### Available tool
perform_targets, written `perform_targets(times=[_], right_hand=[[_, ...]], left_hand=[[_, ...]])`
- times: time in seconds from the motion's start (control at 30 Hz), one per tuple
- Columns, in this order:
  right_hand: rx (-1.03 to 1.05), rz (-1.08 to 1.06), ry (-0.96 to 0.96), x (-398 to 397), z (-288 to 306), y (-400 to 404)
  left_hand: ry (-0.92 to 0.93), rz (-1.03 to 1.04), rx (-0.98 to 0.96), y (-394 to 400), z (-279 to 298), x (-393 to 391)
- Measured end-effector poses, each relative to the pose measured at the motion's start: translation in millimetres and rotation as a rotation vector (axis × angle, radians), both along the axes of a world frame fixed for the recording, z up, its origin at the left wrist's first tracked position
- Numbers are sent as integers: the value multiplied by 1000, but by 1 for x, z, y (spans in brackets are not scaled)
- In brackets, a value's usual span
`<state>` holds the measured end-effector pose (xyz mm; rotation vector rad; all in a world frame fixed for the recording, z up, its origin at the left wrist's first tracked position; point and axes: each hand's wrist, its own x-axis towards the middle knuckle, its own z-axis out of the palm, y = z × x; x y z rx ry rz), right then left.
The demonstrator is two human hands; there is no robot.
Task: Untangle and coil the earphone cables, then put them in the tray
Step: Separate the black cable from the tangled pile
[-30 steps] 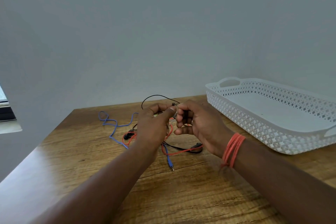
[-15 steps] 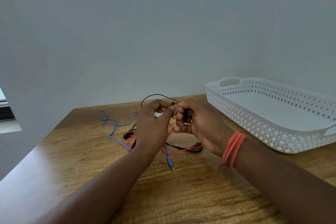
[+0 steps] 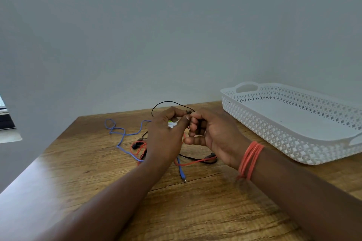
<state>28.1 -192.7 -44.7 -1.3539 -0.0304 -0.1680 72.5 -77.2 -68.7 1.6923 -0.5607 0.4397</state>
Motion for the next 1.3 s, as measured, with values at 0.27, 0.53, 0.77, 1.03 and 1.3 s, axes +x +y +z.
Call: perform_targets(times=[0.27, 0.53, 0.77, 1.03, 1.3], right_hand=[[-164, -186, -129, -3, 3, 1], [-705, -463, -378, -1, -2, -3], [-901, -541, -472, 4, -2, -11], [-965, -574, -519, 4, -2, -14], [-1081, -590, -586, 4, -1, -12]], left_hand=[[118, 65, -69, -2, 4, -4], [239, 59, -98, 1, 8, -7], [375, -12, -178, 1, 10, -6], [399, -76, -233, 1, 10, -7], [377, -87, -209, 1, 10, -6]])
